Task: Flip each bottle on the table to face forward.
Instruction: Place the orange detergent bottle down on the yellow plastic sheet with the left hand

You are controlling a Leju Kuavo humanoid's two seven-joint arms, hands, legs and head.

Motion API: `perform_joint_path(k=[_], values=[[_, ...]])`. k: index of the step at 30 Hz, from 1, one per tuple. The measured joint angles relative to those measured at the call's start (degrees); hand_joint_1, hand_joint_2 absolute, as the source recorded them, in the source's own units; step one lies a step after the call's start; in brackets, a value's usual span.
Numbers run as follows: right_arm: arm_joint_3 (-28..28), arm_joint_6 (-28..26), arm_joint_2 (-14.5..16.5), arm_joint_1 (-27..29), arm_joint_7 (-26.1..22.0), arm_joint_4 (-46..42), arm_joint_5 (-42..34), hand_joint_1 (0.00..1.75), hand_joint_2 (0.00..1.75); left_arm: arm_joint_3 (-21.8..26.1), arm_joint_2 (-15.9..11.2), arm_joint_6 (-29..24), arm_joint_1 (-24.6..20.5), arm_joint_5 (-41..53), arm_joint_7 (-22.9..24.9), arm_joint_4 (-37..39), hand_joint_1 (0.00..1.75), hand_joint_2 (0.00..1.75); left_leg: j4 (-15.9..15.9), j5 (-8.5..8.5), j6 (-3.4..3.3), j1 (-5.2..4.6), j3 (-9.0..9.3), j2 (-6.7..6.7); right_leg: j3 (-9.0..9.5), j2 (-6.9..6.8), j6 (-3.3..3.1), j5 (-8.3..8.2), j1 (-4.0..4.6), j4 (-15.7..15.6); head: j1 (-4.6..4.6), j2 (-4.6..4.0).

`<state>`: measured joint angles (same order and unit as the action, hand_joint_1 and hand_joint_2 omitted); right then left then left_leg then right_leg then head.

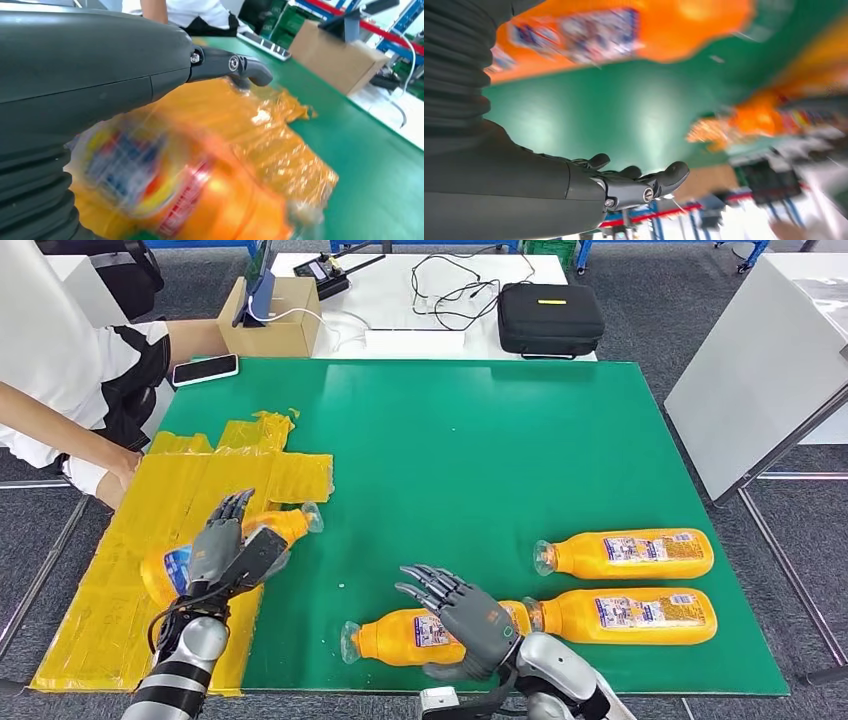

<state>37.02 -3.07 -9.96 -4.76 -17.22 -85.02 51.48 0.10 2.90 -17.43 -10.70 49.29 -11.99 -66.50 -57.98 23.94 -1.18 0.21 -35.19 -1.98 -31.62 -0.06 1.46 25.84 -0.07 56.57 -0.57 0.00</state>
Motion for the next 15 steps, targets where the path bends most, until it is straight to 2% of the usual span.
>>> perform_joint_path(k=[4, 15], values=[[0.3, -1.8, -1.0, -0.2, 4.1, 2.0, 3.9, 0.0, 1.75, 0.2, 0.5, 0.4, 1.2, -0.7, -0.1, -0.6, 0.0, 0.0, 0.0, 0.01, 0.0, 0.0, -0.02, 0.01, -0.02, 0.0, 0.0, 0.0, 0.0, 0.0, -0.02, 0.0], [1.1, -3.6, -1.3, -1.4, 13.4, 6.2, 12.6, 0.0, 1.75, 0.6, 1.2, 0.0, 4.0, -2.8, -0.6, -3.0, 0.0, 0.0, 0.0, 0.01, 0.0, 0.03, -0.03, 0.02, -0.04, 0.0, 0.0, 0.0, 0.02, 0.0, -0.01, 0.0]])
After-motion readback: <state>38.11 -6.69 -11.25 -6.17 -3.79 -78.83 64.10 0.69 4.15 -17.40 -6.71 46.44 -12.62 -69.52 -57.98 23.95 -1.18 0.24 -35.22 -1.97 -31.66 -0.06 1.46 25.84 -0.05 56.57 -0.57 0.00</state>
